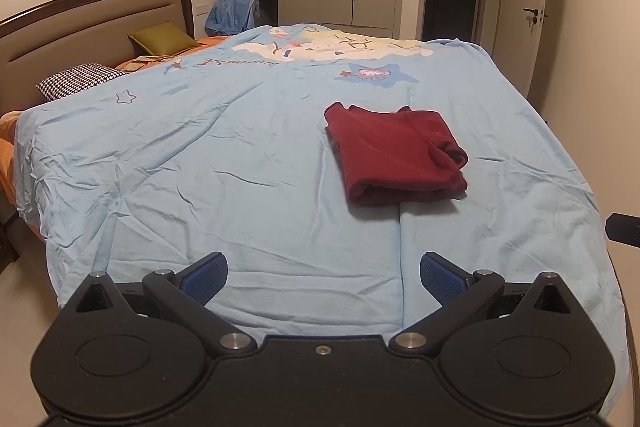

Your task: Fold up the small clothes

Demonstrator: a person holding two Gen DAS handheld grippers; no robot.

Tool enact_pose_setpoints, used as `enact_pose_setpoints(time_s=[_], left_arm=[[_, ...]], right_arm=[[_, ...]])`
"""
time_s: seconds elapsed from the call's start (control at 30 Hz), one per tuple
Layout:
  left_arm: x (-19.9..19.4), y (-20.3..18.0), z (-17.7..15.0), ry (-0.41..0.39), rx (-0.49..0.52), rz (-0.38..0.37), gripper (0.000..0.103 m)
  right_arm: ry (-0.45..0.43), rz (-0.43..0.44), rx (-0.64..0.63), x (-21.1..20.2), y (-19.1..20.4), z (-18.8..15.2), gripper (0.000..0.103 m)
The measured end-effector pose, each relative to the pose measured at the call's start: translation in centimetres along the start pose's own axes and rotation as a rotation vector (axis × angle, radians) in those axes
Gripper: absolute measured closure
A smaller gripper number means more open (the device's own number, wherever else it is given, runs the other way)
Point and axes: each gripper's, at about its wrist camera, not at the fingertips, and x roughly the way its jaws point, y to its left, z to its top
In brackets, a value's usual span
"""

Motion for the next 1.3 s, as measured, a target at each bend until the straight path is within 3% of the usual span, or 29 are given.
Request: enact_pose_setpoints(time_s=[1.3], left_arm=[[0.68,-0.26,-0.09,0.013,0.004,-0.006,0.001]], right_arm=[[0.010,0.002,0.008,0.48,-0.15,0.11,0.000]])
